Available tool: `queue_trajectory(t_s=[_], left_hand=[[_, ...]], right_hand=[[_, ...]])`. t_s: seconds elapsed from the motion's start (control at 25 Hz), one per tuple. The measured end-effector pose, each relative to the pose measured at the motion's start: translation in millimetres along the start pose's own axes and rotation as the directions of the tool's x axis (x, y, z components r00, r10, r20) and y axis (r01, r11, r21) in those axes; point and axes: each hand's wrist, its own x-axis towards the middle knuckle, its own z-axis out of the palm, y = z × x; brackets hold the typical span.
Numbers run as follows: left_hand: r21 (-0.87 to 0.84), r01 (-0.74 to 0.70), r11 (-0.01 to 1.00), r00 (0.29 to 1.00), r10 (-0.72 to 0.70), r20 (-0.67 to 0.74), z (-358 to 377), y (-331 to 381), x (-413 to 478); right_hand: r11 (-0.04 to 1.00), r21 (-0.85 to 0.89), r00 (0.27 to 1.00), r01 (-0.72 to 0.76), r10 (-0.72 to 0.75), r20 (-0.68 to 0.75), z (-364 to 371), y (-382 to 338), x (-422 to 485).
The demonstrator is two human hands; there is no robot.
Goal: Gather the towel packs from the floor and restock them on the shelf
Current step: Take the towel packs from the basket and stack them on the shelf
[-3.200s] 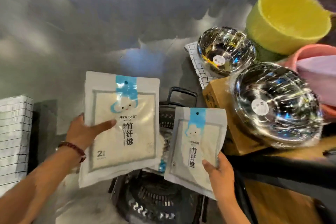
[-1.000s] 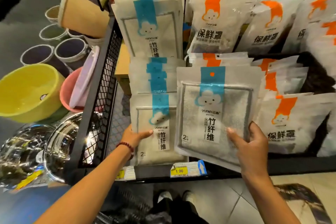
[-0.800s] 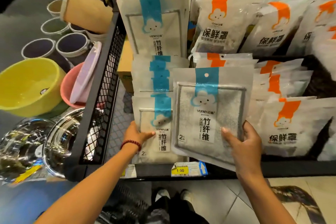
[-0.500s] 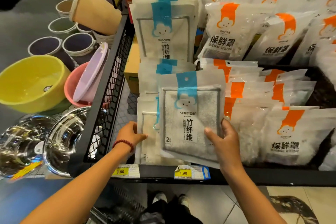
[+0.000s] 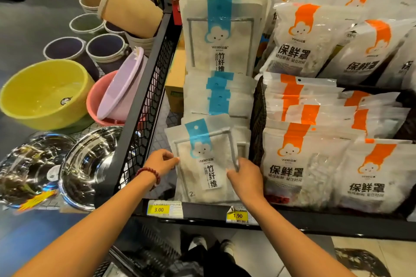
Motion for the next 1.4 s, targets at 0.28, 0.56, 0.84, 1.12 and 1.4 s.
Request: queue_trajectory(t_s=[0.28, 0.56, 0.84, 1.12, 1.4], left_hand=[[0.129, -0.062, 0.990, 0.997, 0.067, -0.029, 12, 1, 5], [0.556, -0.307, 0.772, 0.878, 0.455, -0.147, -46, -1, -5], [0.727, -0.202, 0.656, 0.828, 0.511, -0.231, -68, -29, -14], [0.582, -0.031, 0.813, 0.929, 0.238, -0.283, -83, -38, -35], [0.165, 0.129, 0.978, 0.789, 0.000, -0.615, -89, -122, -202]], right_hand=[[0.917, -0.399, 0.998, 0.007, 0.017, 0.056, 9, 7, -7], [0.863, -0.506, 0.992, -0.004, 0.065, 0.104, 0, 13, -12], [0.747, -0.662, 0.959, 0.064, 0.138, 0.248, 6, 5, -7], [0.836, -0.474, 0.950, 0.277, -0.164, 0.265, -3, -3, -28], [0.596, -0.052, 0.566, 0.802, -0.728, 0.386, 12, -35, -117]])
